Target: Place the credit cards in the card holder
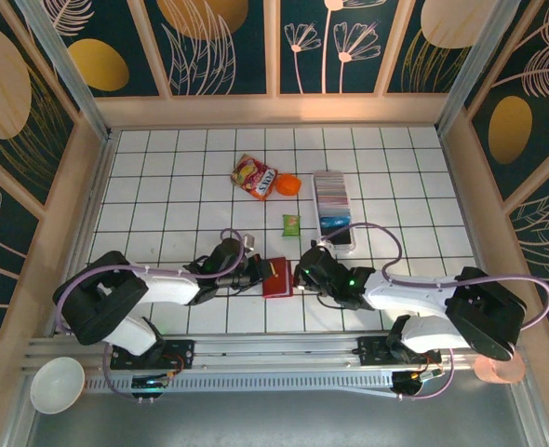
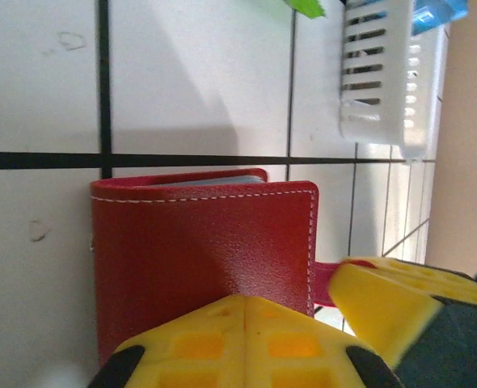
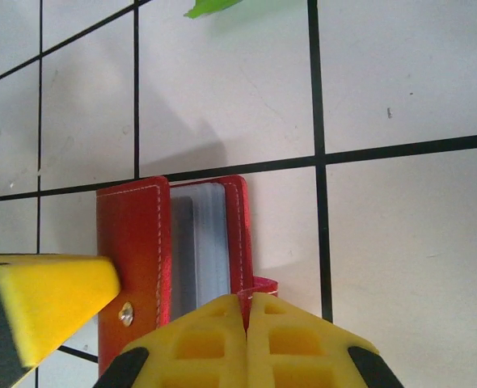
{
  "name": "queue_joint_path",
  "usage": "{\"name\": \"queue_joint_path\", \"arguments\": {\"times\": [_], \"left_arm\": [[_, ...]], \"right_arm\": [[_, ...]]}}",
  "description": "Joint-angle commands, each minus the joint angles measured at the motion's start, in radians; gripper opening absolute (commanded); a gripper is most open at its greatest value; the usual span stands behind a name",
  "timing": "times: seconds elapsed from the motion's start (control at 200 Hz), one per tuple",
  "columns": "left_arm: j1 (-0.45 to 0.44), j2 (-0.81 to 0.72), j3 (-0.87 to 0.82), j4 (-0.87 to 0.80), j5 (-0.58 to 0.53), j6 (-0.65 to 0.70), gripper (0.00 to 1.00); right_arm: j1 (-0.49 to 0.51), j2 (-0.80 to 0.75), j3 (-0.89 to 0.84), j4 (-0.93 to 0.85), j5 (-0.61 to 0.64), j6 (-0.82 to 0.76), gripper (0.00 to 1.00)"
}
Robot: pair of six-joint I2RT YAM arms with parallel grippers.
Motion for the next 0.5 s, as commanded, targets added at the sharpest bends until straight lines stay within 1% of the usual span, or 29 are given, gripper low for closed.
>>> {"name": "queue_joint_path", "arguments": {"times": [0.0,0.12,0.255,0.4,0.495], "left_arm": [[-0.004,0.028,-0.005,-0.067,-0.071,0.011,0.0],[-0.004,0.046,-0.019,-0.076,-0.079,0.018,0.0],[-0.008,0.054,-0.008,-0.1,-0.077,0.03,0.0],[-0.019,0.051,0.013,-0.155,-0.118,0.048,0.0],[-0.02,0.06,0.016,-0.169,-0.125,0.05,0.0]], "right_arm": [[0.004,-0.02,-0.005,-0.015,0.04,0.007,0.0],[0.0,-0.006,0.004,0.017,0.015,-0.004,0.0],[-0.008,0.025,0.009,0.103,-0.055,-0.007,0.0],[-0.017,0.053,0.013,0.185,-0.113,0.022,0.0],[-0.022,0.082,0.016,0.235,-0.149,0.044,0.0]]}}
